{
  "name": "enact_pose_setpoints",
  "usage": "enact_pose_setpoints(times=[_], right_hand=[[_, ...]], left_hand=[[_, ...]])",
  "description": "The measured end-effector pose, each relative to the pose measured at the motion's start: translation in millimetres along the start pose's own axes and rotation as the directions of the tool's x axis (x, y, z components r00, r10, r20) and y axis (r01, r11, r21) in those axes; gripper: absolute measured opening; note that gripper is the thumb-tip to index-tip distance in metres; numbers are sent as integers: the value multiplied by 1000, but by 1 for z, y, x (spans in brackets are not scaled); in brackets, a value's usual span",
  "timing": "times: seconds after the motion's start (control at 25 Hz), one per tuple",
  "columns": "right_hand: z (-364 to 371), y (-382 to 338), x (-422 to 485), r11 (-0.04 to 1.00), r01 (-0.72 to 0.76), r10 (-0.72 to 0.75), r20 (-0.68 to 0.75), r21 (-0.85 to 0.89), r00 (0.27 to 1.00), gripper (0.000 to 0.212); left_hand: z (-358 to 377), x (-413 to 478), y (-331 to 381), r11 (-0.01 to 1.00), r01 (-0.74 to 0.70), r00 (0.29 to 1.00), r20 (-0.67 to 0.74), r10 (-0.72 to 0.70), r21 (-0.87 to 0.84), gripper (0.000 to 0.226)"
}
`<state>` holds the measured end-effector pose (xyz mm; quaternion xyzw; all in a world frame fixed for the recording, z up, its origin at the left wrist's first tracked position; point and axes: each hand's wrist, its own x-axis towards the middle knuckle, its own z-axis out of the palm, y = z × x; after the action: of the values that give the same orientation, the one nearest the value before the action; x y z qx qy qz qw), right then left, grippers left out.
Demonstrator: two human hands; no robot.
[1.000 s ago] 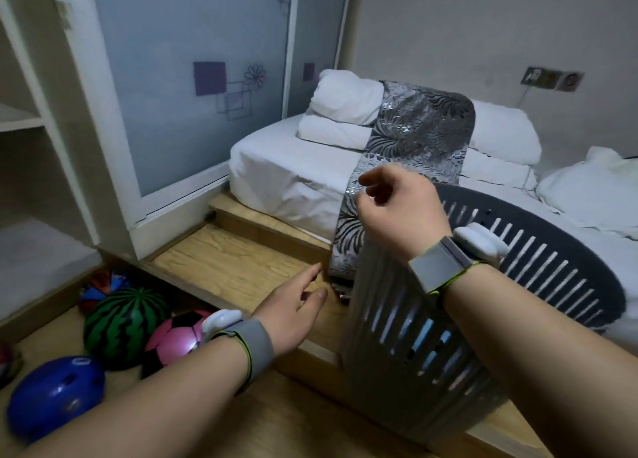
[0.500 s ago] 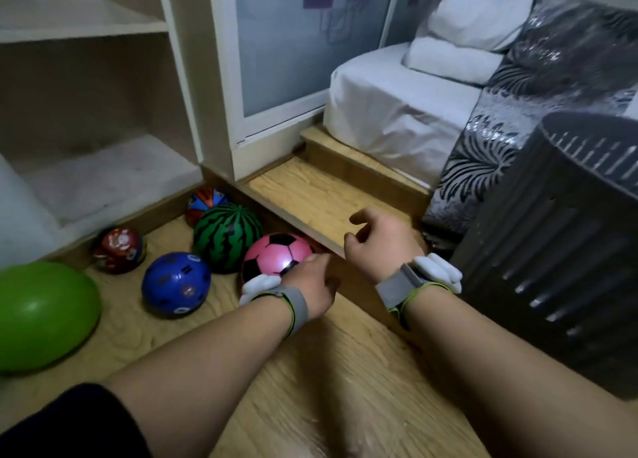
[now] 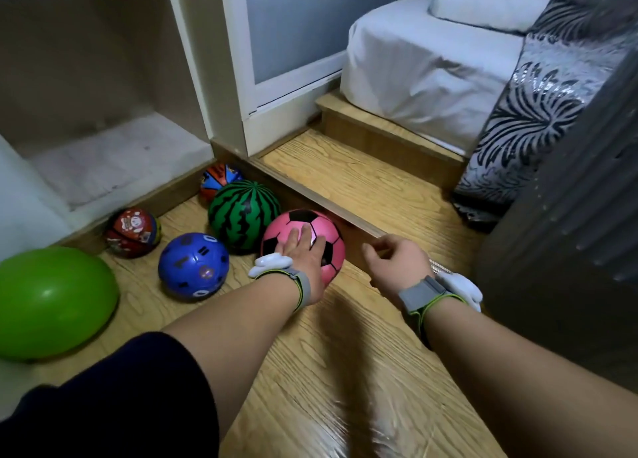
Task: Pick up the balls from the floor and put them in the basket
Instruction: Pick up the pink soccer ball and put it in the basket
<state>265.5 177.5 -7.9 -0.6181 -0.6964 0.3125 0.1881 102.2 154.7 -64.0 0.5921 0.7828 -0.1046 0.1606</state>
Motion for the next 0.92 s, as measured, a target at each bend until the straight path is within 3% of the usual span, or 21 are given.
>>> enact_pose_setpoints(times=[0.08, 0.2, 0.28, 0.36, 0.44, 0.48, 0.56, 0.64, 0.76, 0.84, 0.92], right_hand=[[6, -1, 3, 999, -3, 2, 11, 35, 1000, 23], [15, 0, 10, 999, 3, -5, 50, 34, 999, 13], [18, 6, 14, 999, -13, 11, 64, 35, 998, 13], [19, 13, 15, 1000, -24, 22, 89, 15, 996, 9], [17, 20, 14, 999, -35, 35, 97, -3, 995, 10], [16, 25, 14, 999, -51, 52, 106, -9, 993, 12], [15, 30, 14, 997, -76, 78, 141, -20, 987, 14], [15, 34, 12, 996, -82, 86, 174, -31, 981, 19], [14, 33, 8, 992, -105, 120, 231, -77, 965, 25], [10, 31, 8, 991, -107, 123, 238, -79, 963, 33], [4, 28, 8, 993, -116, 113, 209, 3, 971, 52]], left_hand=[[3, -3, -3, 1000, -13, 997, -77, 13, 9, 85], [-4, -11, -12, 993, -115, 904, -415, 103, -4, 47], [-5, -12, -19, 991, -124, 846, -527, 79, -50, 52], [-1, -11, -25, 983, -31, 898, -437, -51, -180, 89], [8, -11, -26, 938, 79, 986, -110, -123, -338, 135], [14, -11, -24, 925, 108, 994, 39, -101, -364, 150], [21, -15, -18, 926, 124, 978, 199, -54, -356, 160], [22, -20, -9, 923, 110, 978, 207, -34, -368, 156], [20, -27, 2, 907, 54, 996, 88, -18, -418, 146], [16, -27, 0, 837, 58, 998, 30, -50, -544, 141], [9, -25, -6, 693, 63, 995, -9, -100, -718, 138]])
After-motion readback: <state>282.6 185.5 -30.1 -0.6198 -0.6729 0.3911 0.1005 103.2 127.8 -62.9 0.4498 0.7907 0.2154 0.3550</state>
